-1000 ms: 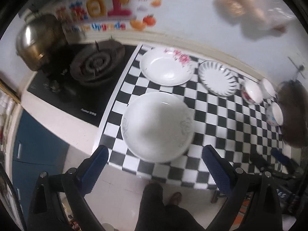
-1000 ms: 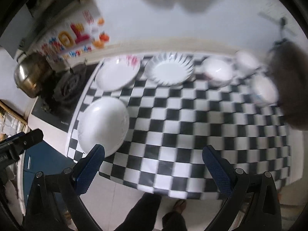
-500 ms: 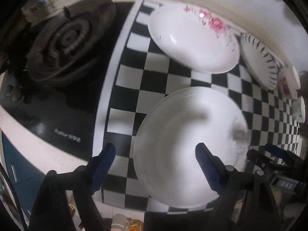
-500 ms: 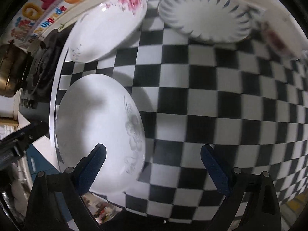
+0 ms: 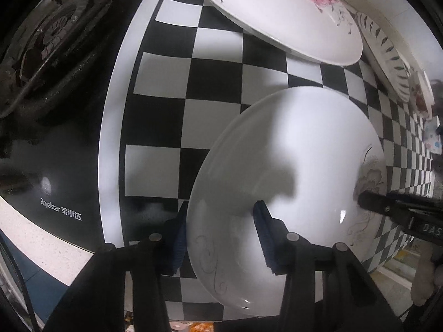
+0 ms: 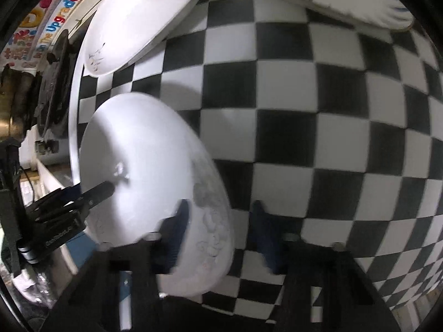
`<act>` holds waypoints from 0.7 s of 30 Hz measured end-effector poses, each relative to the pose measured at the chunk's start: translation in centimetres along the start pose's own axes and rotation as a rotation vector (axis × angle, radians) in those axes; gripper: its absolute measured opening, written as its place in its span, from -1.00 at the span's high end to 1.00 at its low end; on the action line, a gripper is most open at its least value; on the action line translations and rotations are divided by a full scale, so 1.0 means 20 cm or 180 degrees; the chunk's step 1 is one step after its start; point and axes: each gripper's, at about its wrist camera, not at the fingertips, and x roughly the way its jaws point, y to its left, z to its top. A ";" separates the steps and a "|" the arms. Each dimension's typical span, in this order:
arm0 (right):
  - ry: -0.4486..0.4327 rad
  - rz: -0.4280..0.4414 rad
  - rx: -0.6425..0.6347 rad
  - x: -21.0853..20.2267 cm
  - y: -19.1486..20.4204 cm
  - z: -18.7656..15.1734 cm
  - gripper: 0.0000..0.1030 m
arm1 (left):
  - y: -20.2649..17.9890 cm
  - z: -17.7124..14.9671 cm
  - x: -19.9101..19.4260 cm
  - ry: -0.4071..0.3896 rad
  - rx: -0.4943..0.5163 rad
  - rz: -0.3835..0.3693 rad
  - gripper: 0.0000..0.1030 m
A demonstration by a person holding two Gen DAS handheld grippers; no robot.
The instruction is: Organize plates and bowls
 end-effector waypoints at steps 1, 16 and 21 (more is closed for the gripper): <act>0.0060 0.0066 0.0017 0.01 0.00 -0.01 0.45 | 0.01 -0.01 -0.01 -0.0016 -0.0036 -0.0026 0.24; -0.0145 0.0055 -0.0172 -0.06 -0.03 -0.07 0.62 | -0.08 -0.23 -0.25 -0.0249 -0.0154 -0.0109 0.33; -0.0315 0.0082 -0.0106 -0.21 -0.14 -0.10 0.63 | -0.14 -0.21 -0.34 -0.0342 0.0042 -0.0160 0.33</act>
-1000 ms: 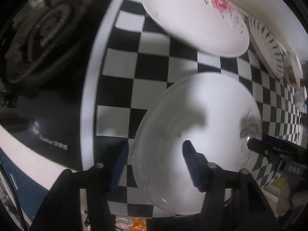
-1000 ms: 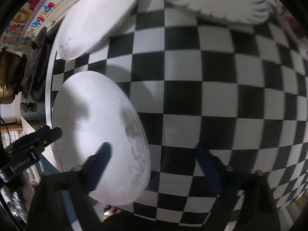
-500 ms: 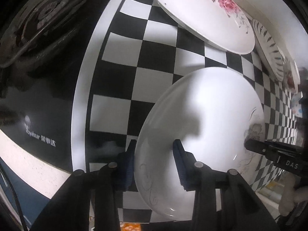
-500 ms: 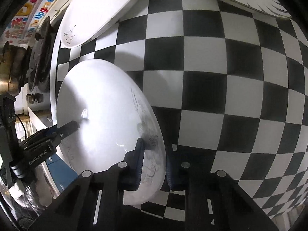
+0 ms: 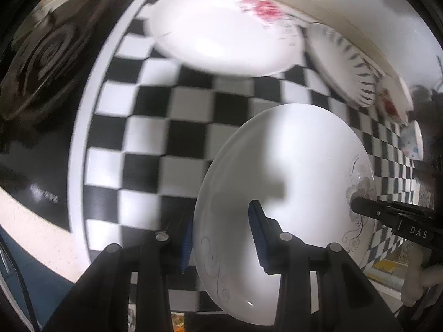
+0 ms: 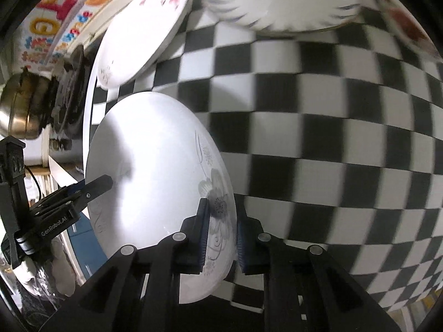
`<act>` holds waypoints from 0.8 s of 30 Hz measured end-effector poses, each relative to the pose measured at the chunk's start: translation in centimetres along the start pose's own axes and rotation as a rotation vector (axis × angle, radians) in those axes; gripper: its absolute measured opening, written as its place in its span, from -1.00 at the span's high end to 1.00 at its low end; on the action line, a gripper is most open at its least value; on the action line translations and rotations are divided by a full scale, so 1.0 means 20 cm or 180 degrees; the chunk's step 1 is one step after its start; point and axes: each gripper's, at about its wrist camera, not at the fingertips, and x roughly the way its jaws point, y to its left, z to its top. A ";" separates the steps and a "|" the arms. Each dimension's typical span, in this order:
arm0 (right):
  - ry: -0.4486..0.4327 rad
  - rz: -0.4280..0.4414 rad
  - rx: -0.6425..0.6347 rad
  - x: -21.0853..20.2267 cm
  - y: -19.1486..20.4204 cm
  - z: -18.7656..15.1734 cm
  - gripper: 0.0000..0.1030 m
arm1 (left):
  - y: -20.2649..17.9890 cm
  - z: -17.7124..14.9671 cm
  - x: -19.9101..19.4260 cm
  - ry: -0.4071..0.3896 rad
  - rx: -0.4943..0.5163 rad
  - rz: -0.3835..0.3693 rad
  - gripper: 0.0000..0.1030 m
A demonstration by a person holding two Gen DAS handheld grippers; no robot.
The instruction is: Organize plates and bowls
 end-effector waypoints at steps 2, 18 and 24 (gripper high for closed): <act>-0.0069 -0.0007 0.0067 -0.06 -0.05 -0.01 0.63 | -0.07 -0.03 0.07 -0.0007 0.0017 0.0041 0.33; -0.0220 -0.0092 0.0490 -0.19 -0.57 -0.03 0.63 | -0.50 0.13 0.33 0.0179 0.0322 0.0060 0.33; -0.0194 -0.0095 0.0435 -0.18 -0.65 -0.02 0.63 | -0.52 0.14 0.39 0.0215 0.0298 0.0200 0.33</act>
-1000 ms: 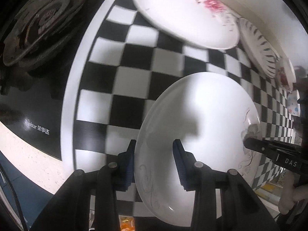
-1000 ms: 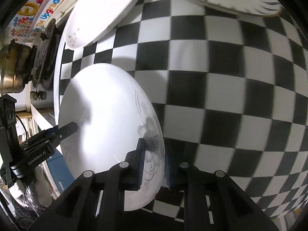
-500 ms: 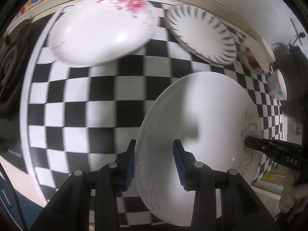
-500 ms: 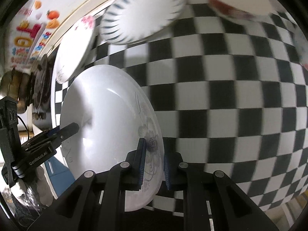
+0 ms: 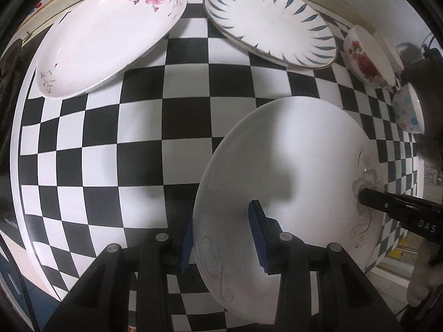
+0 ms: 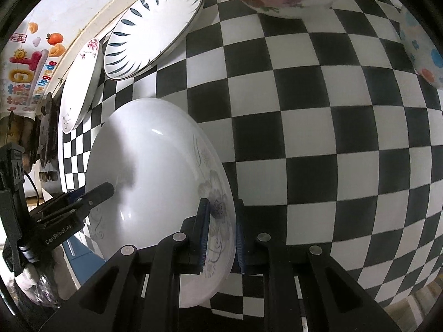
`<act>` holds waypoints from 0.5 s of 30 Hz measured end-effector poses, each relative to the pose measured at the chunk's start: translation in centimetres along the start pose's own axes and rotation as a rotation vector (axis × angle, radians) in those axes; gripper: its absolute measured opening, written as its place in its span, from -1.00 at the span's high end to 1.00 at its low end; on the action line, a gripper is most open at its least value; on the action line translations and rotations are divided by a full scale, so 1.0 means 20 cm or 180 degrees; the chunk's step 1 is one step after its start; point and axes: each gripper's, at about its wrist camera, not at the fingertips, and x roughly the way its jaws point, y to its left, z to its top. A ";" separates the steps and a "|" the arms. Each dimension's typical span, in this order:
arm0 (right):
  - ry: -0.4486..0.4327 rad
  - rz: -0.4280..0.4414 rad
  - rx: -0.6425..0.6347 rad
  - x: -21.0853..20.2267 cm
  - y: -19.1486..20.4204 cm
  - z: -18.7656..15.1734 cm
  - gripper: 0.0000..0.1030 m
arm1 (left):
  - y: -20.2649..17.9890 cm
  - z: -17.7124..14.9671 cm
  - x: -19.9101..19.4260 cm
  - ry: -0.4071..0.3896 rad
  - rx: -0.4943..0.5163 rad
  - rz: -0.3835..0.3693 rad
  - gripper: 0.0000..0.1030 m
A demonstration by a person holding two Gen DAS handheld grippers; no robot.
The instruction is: Organize plates and bowls
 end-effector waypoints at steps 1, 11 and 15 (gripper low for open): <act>0.0004 -0.0006 -0.0019 0.01 0.00 0.01 0.63 | 0.00 0.00 0.01 0.0008 -0.0004 0.0019 0.33; 0.0004 -0.0022 -0.0201 0.03 -0.02 0.04 0.63 | -0.01 -0.03 0.06 0.0038 -0.0078 0.0213 0.33; 0.0005 -0.0005 -0.0254 0.04 -0.02 0.05 0.62 | 0.00 -0.03 0.05 0.0038 -0.0147 0.0257 0.32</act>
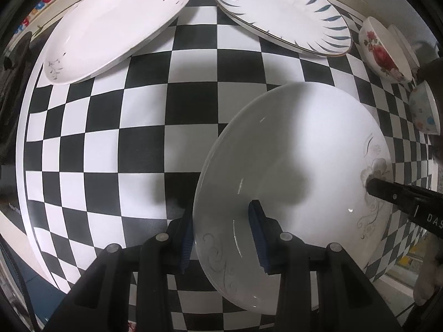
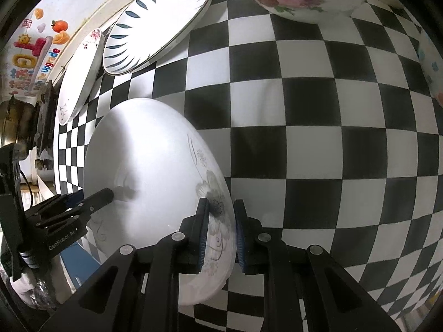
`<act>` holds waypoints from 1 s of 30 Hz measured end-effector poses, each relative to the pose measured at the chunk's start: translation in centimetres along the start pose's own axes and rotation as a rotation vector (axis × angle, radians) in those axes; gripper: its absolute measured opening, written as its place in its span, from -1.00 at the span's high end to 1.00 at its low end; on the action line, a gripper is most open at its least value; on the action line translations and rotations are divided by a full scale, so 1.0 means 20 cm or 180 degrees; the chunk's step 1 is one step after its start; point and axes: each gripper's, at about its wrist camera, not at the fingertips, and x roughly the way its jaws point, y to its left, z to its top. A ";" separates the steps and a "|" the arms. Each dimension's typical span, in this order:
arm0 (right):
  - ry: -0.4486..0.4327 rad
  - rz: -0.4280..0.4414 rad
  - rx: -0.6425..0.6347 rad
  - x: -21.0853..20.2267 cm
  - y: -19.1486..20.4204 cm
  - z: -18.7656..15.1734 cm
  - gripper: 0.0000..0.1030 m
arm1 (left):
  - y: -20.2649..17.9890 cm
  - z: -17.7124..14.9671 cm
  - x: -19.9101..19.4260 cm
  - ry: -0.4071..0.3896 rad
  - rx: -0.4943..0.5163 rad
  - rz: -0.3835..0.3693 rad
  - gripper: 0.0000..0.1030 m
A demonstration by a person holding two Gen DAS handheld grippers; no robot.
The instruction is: Organize plates and bowls
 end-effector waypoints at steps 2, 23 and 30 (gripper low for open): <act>0.0044 0.0011 -0.0022 0.00 0.00 0.00 0.61 | 0.00 0.00 -0.01 0.0013 -0.0083 0.0008 0.32; -0.0220 0.0452 -0.0520 -0.35 0.78 0.55 -0.17 | 0.65 0.43 -0.46 -0.0592 -0.1185 -0.0463 0.20; -0.0014 0.0255 -0.0694 -0.03 1.12 1.09 -0.16 | 0.95 0.66 -0.21 -0.0280 -0.1463 -0.0480 0.21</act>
